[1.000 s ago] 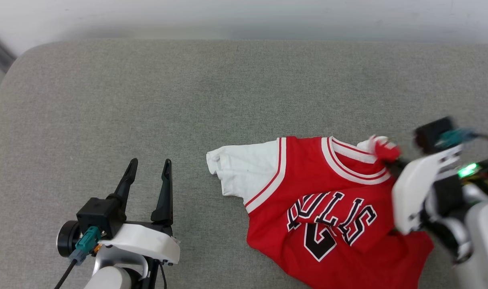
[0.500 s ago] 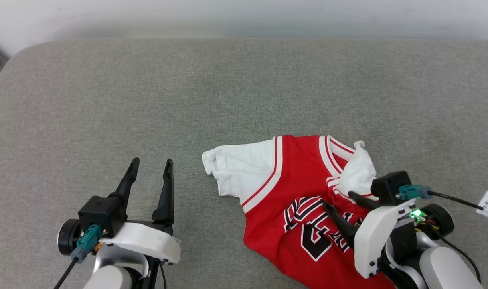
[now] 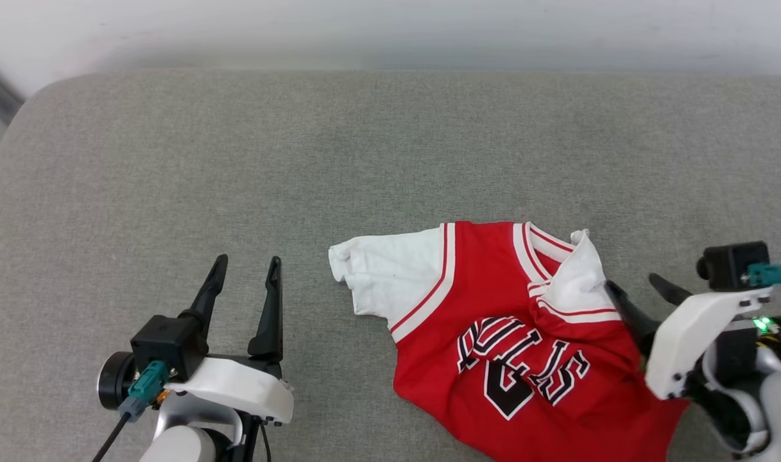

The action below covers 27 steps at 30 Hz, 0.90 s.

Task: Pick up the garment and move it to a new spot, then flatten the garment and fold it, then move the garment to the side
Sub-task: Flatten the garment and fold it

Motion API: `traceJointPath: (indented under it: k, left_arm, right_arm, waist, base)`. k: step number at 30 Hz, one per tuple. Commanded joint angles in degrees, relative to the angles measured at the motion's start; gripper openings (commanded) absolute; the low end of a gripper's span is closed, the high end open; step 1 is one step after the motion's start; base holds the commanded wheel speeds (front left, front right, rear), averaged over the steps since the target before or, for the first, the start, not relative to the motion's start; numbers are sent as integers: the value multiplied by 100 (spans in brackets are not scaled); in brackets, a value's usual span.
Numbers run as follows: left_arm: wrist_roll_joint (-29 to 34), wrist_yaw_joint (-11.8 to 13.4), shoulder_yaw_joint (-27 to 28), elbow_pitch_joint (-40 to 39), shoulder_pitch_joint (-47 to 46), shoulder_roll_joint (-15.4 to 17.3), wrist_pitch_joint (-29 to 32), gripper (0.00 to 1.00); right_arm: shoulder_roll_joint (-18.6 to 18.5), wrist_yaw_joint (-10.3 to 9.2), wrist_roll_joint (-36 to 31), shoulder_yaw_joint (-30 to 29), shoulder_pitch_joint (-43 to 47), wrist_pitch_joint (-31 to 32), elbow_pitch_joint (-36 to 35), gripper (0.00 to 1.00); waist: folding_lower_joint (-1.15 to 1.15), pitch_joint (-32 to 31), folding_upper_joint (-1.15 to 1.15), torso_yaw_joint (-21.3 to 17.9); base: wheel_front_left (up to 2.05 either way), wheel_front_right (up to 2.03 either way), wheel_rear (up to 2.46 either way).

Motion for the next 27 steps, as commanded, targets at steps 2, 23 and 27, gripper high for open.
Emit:
traceJointPath:
  k: [2, 23, 27]
  left_arm:
    - [-19, -30, -24, 9, -77, -17, -44, 100]
    - [-37, -144, -84, 242, -353, -140, -211, 100]
    - [-42, -135, -73, 265, -336, -132, -217, 100]
  right_arm:
    - [-244, -1, 228, -145, -214, 387, 181, 100]
    - [-876, 8, 905, 1367, -1116, 1997, 1505, 0]
    - [-968, -1, 886, 1308, -1325, 1770, 1356, 0]
  waist:
    - [0, 42, 0, 67]
    - [0, 433, 0, 376]
    - [0, 385, 0, 324]
  base:
    - [0, 0, 0]
    - [0, 0, 0]
    - [0, 0, 0]
